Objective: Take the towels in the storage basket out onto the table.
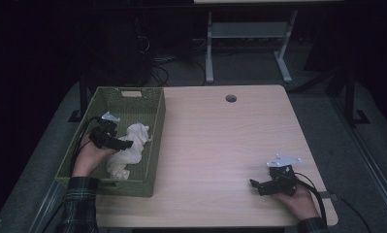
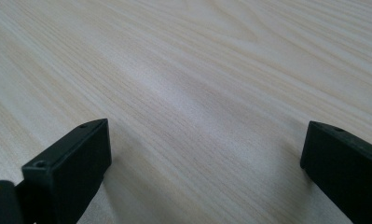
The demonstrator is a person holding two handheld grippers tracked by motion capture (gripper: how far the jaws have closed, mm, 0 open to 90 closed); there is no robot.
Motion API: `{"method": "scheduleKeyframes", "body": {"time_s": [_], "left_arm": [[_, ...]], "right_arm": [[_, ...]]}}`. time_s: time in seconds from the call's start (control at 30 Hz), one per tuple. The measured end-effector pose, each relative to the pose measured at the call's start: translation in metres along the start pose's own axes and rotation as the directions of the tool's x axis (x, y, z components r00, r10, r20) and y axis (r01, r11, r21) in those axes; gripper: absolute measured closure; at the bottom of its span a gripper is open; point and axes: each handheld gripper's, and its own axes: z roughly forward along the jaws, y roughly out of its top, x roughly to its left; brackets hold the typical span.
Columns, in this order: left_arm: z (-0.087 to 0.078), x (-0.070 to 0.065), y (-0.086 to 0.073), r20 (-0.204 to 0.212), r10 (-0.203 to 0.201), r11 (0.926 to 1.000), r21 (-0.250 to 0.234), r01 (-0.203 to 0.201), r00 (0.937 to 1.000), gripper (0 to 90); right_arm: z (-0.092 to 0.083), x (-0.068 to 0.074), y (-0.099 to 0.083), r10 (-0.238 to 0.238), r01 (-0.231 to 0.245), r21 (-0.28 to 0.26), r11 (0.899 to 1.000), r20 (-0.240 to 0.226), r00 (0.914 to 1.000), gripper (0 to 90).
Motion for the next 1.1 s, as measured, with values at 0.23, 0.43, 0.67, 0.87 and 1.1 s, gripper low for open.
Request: {"method": "scheduleKeyframes", "body": {"time_s": [0.23,0.43,0.67,0.87,1.1], "left_arm": [[0.011,0.004,-0.005,-0.032,-0.025,0.9946,0.1,0.028,0.9992,17.1],[0.018,0.005,-0.007,-0.032,-0.049,0.987,0.151,0.053,0.9983,17.2],[0.025,0.007,-0.01,-0.044,-0.078,0.9702,0.226,0.086,0.996,24.4],[0.028,0.007,-0.012,-0.019,-0.099,0.9547,0.28,0.101,0.9949,39.8],[0.023,0.006,-0.009,-0.015,-0.112,0.9493,0.294,0.112,0.9936,73.1]], "right_arm": [[0.0,0.0,0.0,0.0,0.0,0.0,1.0,0.0,1.0,1.3],[0.0,0.0,0.0,0.0,0.0,-0.002,1.0,0.0,1.0,1.3],[0.0,0.0,0.0,0.0,0.0,-0.001,1.0,0.0,1.0,1.3],[0.0,0.0,0.0,0.0,0.0,-0.001,1.0,0.0,1.0,1.3],[0.0,0.0,0.0,0.0,0.0,-0.001,1.0,0.0,1.0,1.3]]}}
